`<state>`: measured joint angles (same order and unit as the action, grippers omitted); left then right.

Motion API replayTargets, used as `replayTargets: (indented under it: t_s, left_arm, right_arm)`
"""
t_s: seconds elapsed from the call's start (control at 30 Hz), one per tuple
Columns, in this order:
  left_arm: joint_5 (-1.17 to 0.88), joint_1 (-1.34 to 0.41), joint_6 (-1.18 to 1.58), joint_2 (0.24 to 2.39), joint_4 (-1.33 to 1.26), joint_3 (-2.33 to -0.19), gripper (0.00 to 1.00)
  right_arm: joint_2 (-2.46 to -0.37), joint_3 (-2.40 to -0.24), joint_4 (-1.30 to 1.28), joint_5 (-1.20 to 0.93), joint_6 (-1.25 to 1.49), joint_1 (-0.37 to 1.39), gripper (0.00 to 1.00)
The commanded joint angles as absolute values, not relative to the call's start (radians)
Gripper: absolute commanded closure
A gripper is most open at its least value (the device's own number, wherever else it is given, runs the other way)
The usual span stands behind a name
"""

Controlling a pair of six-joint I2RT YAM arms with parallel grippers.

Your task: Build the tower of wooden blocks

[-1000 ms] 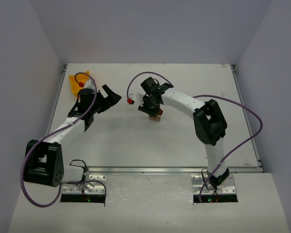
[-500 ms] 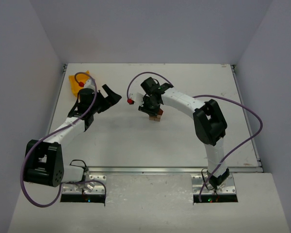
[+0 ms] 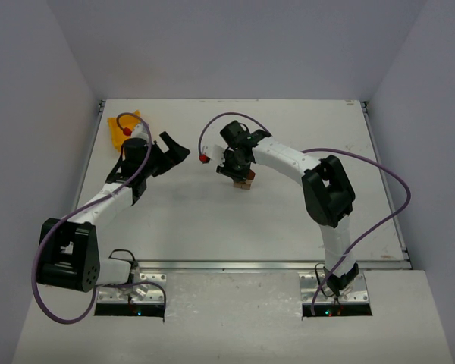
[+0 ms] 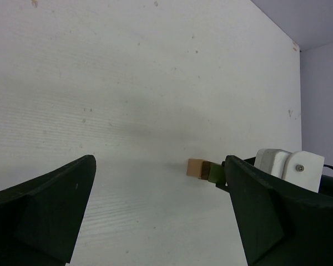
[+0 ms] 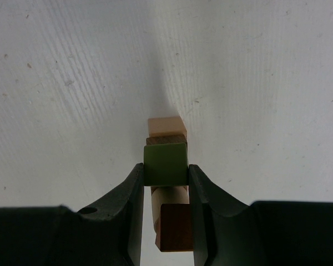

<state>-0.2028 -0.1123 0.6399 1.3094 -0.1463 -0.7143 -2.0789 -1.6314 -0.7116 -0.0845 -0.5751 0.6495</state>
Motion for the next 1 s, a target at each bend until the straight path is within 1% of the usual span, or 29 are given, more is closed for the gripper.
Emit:
replayTargets:
  t_s: [0.0,0.13,0.67,0.83,0.97]
  left_arm:
    - [-0.209,-0.107,0.632,1.310,-0.195,-0.753,0.01]
    - [-0.206,-0.107,0.632,1.310,-0.194,-0.754,0.00]
    - [-0.199,-0.107,0.631,1.312,-0.192,-0.755,0.00]
    - [-0.193,-0.107,0.631,1.317,-0.186,-0.757,0.00]
    - [-0.193,-0.107,0.630,1.316,-0.186,-0.758,0.00]
  right_arm:
    - [-2.093,-1.656,-0.701,-0.081,-0.574,0.647,0.84]
    - [-2.094,-1.655,-0.696,-0.075,-0.574,0.646,0.81]
    - [-2.097,-1.655,-0.698,-0.073,-0.576,0.648,0.73]
    - [-2.097,-1.652,-0.698,-0.074,-0.576,0.650,0.67]
    - [-2.099,-1.655,-0.696,-0.072,-0.574,0.649,0.64]
